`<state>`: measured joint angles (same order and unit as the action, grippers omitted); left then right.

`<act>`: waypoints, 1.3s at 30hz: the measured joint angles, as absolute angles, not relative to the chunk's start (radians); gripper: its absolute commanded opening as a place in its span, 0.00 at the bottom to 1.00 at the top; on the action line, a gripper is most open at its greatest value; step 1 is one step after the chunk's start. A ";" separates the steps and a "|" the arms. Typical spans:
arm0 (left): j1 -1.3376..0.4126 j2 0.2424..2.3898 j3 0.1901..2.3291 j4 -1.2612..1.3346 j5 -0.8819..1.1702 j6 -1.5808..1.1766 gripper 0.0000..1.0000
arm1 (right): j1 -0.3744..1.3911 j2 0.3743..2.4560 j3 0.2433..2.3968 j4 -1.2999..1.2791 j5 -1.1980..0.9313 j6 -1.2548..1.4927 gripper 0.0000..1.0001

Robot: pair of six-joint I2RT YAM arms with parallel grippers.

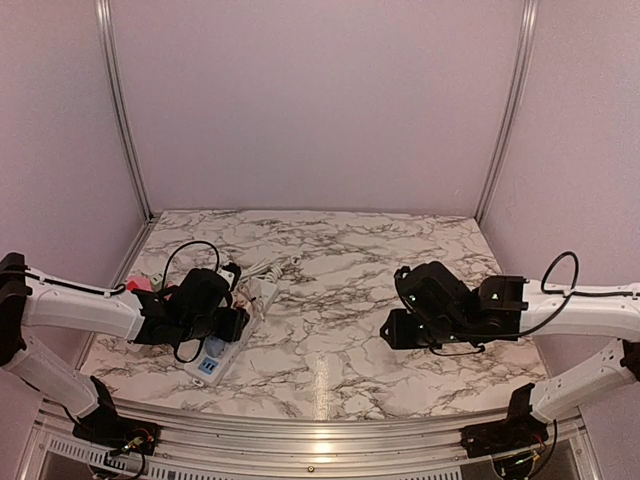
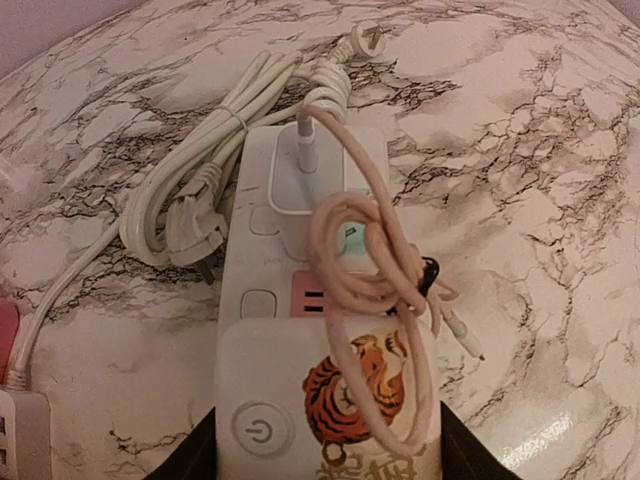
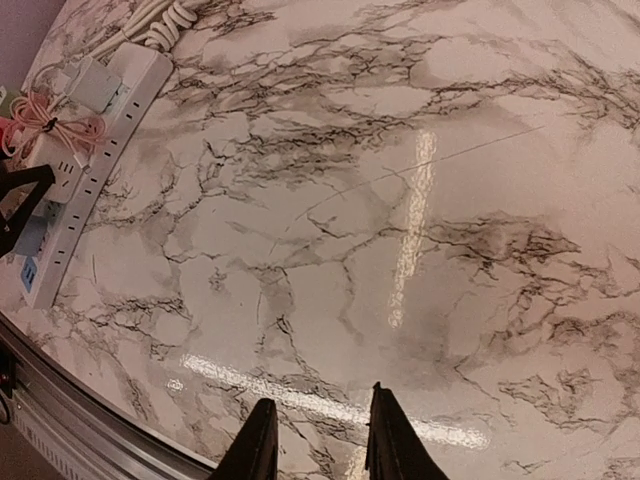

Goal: Insert the plug
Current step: Move the socket to the center of the board.

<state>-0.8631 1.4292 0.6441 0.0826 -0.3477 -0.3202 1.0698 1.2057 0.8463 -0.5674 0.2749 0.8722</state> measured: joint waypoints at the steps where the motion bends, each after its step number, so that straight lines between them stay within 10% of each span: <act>1: -0.851 1.415 0.633 0.075 -0.356 -0.327 0.55 | 1.070 1.213 0.846 -0.563 0.271 0.872 0.26; 14: -0.704 1.341 0.561 0.073 -0.402 -0.351 0.57 | 1.070 1.241 0.846 -0.542 0.252 0.878 0.25; 25: -0.641 1.328 0.548 0.054 -0.412 -0.377 0.99 | 1.070 1.234 0.835 -0.538 0.249 0.889 0.30; 28: -0.641 1.315 0.550 0.047 -0.390 -0.382 0.99 | 1.070 1.235 0.835 -0.538 0.248 0.888 0.37; 29: -0.641 1.301 0.553 0.039 -0.379 -0.384 0.99 | 1.070 1.235 0.835 -0.539 0.248 0.885 0.90; 30: -0.641 1.282 0.558 0.034 -0.369 -0.386 0.99 | 1.070 1.235 0.835 -0.539 0.248 0.884 0.97; 39: -0.675 1.062 0.650 -0.031 -0.273 -0.415 0.99 | 1.070 1.169 0.853 -0.585 0.269 0.830 0.99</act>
<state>-0.6750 1.0622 0.6502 -0.0311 -0.2733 -0.4152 1.0698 1.1687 0.8528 -0.5854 0.2691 0.8295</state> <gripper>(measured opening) 0.988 0.984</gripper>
